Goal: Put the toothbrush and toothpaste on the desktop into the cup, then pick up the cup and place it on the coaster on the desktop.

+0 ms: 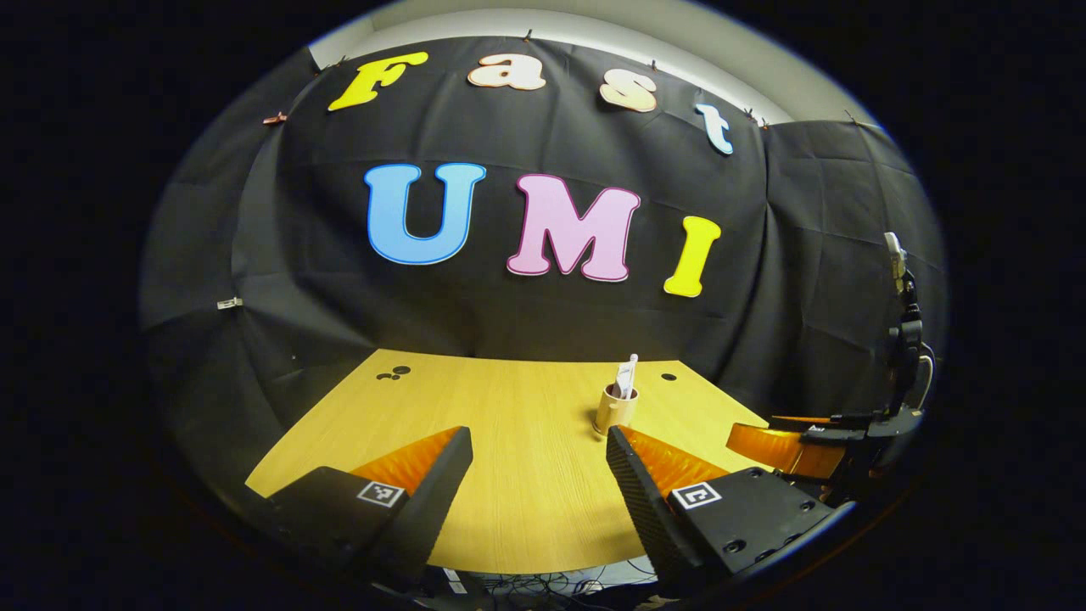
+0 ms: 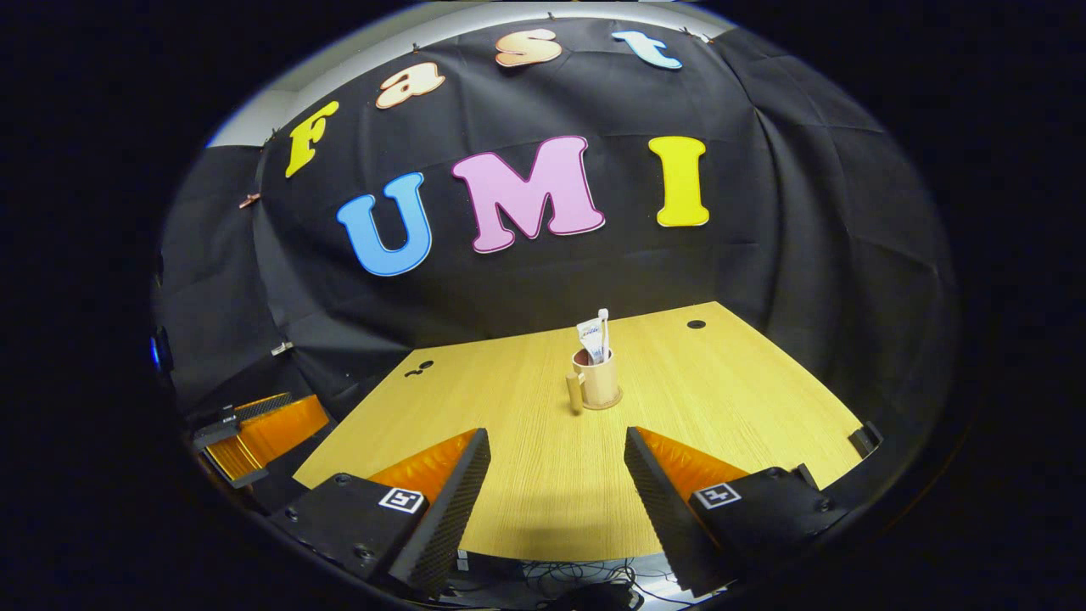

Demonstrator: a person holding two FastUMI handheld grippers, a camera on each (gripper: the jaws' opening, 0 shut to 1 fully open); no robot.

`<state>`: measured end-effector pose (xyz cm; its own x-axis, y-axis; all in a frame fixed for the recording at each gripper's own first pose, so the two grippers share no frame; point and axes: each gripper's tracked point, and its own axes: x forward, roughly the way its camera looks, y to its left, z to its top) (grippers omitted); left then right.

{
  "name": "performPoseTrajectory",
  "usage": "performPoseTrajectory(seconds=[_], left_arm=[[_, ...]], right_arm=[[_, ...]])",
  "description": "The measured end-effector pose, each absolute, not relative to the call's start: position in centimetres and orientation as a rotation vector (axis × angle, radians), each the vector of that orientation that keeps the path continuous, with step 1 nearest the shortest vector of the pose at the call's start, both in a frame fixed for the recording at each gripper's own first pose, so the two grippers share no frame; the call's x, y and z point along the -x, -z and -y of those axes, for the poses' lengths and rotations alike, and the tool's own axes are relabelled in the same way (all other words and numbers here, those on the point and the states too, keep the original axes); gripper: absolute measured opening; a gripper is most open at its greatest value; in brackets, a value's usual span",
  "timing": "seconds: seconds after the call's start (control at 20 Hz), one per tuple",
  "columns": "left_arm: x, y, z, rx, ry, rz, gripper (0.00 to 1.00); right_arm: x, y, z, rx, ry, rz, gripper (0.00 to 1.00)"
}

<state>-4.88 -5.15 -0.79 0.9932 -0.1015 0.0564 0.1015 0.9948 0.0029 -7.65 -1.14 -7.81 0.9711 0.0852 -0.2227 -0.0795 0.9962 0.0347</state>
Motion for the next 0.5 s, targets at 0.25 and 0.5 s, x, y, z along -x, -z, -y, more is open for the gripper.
performPoseTrajectory(seconds=[0.25, 0.5], left_arm=[[5.6, 1.1, 3.9, 0.043, 0.06, 0.07, 0.98], [5.4, 2.7, 4.3, 0.062, 0.069, 0.002, 0.98]], right_arm=[[8.8, 8.6, 0.3, 0.002, -0.101, -0.249, 0.98], [9.1, 9.3, 0.1, 0.008, -0.106, -0.271, 0.98]])
